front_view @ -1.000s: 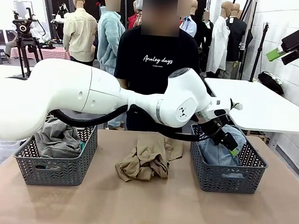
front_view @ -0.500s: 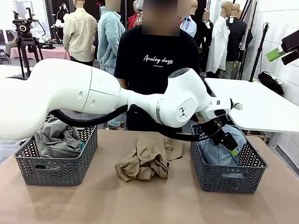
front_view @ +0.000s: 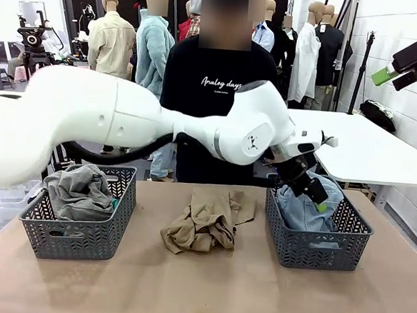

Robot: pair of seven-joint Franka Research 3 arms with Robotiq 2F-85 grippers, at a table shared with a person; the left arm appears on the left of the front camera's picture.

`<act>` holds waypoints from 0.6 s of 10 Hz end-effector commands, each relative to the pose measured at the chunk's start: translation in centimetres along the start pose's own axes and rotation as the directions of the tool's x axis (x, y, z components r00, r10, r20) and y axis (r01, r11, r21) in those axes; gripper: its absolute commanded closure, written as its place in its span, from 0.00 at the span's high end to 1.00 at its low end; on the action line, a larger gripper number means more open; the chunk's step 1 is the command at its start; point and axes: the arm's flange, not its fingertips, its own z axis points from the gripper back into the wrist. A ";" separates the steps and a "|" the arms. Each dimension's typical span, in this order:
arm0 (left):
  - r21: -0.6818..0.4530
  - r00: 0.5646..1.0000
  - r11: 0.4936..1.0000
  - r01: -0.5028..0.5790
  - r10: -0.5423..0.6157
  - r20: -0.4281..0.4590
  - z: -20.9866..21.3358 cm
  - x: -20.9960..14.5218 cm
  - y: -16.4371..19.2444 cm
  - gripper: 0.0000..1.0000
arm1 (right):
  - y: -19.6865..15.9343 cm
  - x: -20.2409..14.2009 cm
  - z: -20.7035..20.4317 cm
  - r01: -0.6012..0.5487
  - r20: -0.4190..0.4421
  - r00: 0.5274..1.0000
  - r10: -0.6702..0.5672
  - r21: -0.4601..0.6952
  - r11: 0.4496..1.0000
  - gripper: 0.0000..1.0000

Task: Sort the tops and bottoms.
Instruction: Lift clothes from the center of the table with your right hand.

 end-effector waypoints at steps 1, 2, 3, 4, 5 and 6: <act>0.107 0.997 0.993 -0.044 0.050 -0.060 5.1 -2.4 -1.9 1.00 | 0.1 -0.1 -0.1 -0.009 -0.017 1.000 0.009 -0.009 1.000 1.00; 0.142 0.994 0.989 -0.052 0.065 -0.091 7.3 -3.0 -2.9 1.00 | 0.1 -0.1 -0.1 -0.009 -0.017 1.000 0.009 -0.009 1.000 1.00; 0.174 0.987 0.982 -0.068 0.091 -0.130 9.1 -3.9 -3.7 1.00 | 0.1 -0.1 -0.1 -0.009 -0.017 1.000 0.009 -0.009 1.000 1.00; 0.220 0.972 0.968 -0.120 0.159 -0.173 10.9 -5.1 -4.2 1.00 | 0.1 -0.1 -0.1 -0.009 -0.017 1.000 0.009 -0.009 1.000 1.00; 0.252 0.962 0.954 -0.163 0.210 -0.175 12.5 -6.5 -4.6 1.00 | 0.1 -0.1 -0.1 -0.009 -0.017 1.000 0.009 -0.009 1.000 1.00; 0.298 0.954 0.934 -0.195 0.251 -0.162 14.0 -7.7 -4.8 1.00 | 0.1 -0.1 -0.1 -0.009 -0.017 1.000 0.009 -0.009 1.000 1.00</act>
